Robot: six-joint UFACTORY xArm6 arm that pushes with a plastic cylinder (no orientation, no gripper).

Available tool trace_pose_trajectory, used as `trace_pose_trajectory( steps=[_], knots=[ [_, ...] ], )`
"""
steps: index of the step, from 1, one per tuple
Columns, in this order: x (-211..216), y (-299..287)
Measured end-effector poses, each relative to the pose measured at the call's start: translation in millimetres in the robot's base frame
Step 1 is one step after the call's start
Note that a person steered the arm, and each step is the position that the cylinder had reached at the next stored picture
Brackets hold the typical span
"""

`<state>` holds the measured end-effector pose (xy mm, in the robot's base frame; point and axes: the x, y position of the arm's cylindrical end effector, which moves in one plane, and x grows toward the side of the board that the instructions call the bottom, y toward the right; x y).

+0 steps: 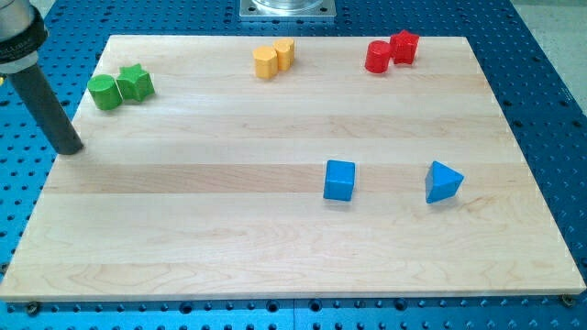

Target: Move the green circle diagonal to the red star

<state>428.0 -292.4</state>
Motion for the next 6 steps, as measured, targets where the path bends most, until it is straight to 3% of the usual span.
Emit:
trace_pose_trajectory(
  steps=[2,4,6],
  knots=[
    [-2.9,-12.4],
    [-94.8,-12.6],
    [-95.0,30.3]
  ],
)
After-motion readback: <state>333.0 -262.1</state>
